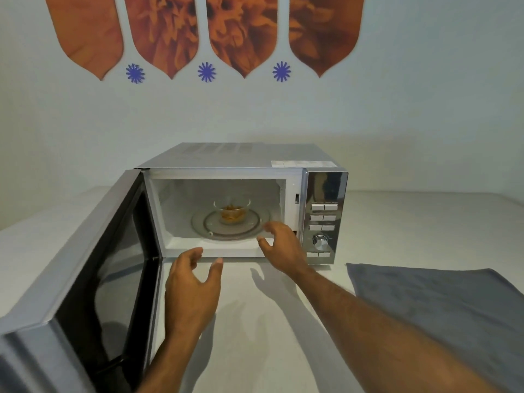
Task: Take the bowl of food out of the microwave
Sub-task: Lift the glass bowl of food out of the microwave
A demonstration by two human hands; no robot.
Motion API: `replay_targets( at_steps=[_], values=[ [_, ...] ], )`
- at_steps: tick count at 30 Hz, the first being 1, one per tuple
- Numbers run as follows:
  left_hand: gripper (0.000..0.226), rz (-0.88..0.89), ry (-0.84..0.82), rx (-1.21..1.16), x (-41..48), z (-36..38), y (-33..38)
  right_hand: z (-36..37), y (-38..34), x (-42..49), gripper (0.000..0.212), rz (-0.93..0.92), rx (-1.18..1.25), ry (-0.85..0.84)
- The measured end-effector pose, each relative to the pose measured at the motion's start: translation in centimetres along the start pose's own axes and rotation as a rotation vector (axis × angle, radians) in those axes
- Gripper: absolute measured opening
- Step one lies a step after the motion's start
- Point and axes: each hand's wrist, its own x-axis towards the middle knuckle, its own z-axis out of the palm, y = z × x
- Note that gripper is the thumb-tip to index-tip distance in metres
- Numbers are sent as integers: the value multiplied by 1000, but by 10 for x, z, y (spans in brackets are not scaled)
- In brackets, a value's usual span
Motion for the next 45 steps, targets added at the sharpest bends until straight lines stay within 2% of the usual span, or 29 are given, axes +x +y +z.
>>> replay_targets(
  at_steps=[2, 4, 6, 8, 13, 15, 20, 22, 24, 30, 35, 38, 40, 45],
  values=[
    [47, 11, -37, 173, 0, -12, -2, 5, 0, 6, 42, 1, -2, -3],
    [52, 82, -106, 478, -3, -26, 0, 8, 0, 10, 42, 4, 2, -13],
    [58, 90, -153, 611, 0, -37, 3, 14, 0, 17, 44, 7, 6, -29],
    [61, 53, -151, 541, 8, -37, 9, 19, -1, 24, 43, 18, 19, -40],
    [48, -102, -120, -3, 77, 37, 28, 32, -10, 51, 38, 91, 165, 7],
    [46, -197, -153, -126, 112, 66, 24, 35, -9, 64, 41, 131, 216, 3],
    [36, -281, -192, -124, 192, 95, -1, 46, 1, 100, 48, 265, 303, -70],
    [46, -341, -168, -148, 217, 110, -7, 52, 5, 114, 51, 309, 339, -65],
    [54, -362, -181, -73, 233, 122, -10, 57, 9, 125, 58, 368, 390, -74],
    [56, -396, -258, 15, 271, 139, -44, 77, 14, 150, 67, 445, 458, -176],
    [49, -352, -268, -75, 280, 151, -59, 86, 4, 164, 59, 455, 531, -170],
    [46, -308, -278, -93, 277, 155, -61, 92, -1, 164, 55, 436, 478, -158],
    [44, -320, -252, -74, 276, 156, -61, 92, -4, 162, 53, 438, 502, -138],
    [41, -389, -223, -201, 265, 147, -51, 83, -10, 147, 51, 473, 646, -139]
  ],
)
